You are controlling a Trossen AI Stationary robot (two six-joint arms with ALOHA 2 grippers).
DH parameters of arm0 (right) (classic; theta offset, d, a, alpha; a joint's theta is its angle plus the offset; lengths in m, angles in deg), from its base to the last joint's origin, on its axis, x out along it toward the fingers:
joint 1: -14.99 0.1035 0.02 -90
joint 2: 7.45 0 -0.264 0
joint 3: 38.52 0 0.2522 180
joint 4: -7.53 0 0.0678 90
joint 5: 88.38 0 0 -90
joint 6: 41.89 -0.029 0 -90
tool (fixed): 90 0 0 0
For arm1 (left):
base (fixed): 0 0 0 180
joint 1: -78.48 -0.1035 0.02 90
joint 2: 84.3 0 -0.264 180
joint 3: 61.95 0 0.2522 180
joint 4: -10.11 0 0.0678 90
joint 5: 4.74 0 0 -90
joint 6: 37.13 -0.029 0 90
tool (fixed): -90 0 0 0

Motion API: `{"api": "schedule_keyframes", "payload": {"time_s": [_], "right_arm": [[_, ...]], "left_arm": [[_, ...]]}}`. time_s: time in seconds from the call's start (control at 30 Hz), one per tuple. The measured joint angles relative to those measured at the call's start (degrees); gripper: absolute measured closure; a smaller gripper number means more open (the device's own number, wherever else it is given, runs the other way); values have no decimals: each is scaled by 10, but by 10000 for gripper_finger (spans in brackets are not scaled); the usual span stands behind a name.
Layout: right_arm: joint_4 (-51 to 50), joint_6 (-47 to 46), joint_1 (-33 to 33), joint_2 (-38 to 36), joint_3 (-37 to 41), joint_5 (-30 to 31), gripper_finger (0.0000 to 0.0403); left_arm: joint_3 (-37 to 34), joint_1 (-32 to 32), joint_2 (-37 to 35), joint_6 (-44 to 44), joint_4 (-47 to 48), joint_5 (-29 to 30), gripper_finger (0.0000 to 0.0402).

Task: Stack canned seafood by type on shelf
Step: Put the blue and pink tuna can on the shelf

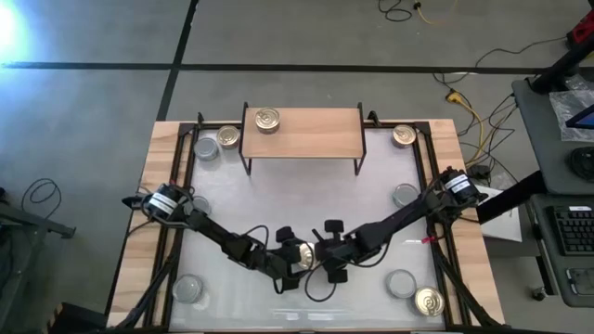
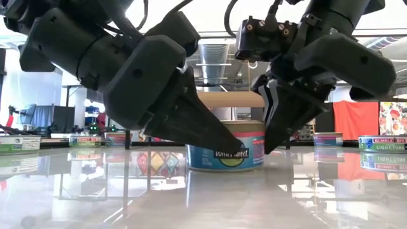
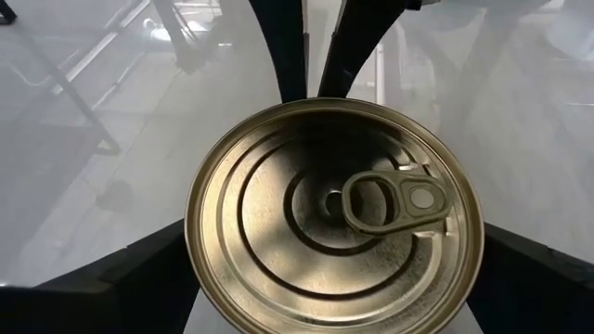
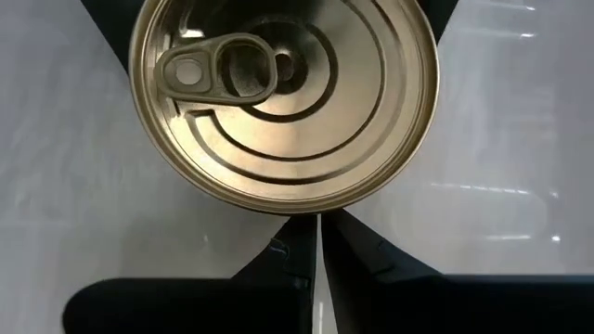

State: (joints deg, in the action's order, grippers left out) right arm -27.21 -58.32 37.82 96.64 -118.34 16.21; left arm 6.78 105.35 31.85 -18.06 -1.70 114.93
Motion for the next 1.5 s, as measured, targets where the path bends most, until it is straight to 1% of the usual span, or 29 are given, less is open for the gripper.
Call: {"api": "schedule_keyframes", "payload": {"time_s": [0.13, 0.27, 0.37, 0.43, 0.5, 0.63, 0.73, 0.83, 0.93, 1.07, 1.17, 1.23, 1.33, 1.43, 1.5], "right_arm": [[-50, 0, 0, -4, -25, 11, 390], [-143, 6, 1, -16, -57, 15, 390], [-212, 5, 2, -32, -79, 26, 390], [-235, 5, 2, -50, -86, 39, 390], [-235, 4, 2, -66, -87, 47, 390], [-213, -1, 6, -89, -85, 69, 390], [-189, -1, 12, -94, -82, 69, 390], [-170, 6, 14, -91, -81, 69, 390], [-165, 6, 14, -88, -81, 84, 390], [-164, 6, 8, -87, -80, 102, 390], [-164, 10, 4, -87, -79, 113, 390], [-163, 15, -3, -87, -79, 116, 390], [-163, 25, -21, -87, -81, 137, 390], [-160, 53, -48, -87, -98, 166, 390], [-159, 85, -70, -87, -120, 189, 390]], "left_arm": [[-10, 0, -18, -1, 6, -4, 33], [-27, 5, -74, -9, 47, -2, 32], [-33, 6, -146, -25, 116, 2, 33], [-34, 5, -202, -39, 187, 16, 33], [-35, -2, -264, -57, 248, 31, 33], [-38, -38, -386, -101, 314, 37, 33], [-43, -89, -465, -142, 363, 17, 33], [-43, -174, -531, -182, 386, -30, 32], [-44, -284, -570, -216, 401, -103, 30], [-58, -429, -581, -252, 406, -227, 29], [-62, -513, -568, -277, 406, -308, 28], [-62, -553, -558, -299, 404, -340, 28], [-57, -599, -544, -321, 403, -384, 28], [-51, -624, -527, -331, 403, -439, 27], [-51, -630, -516, -344, 405, -458, 27]]}}
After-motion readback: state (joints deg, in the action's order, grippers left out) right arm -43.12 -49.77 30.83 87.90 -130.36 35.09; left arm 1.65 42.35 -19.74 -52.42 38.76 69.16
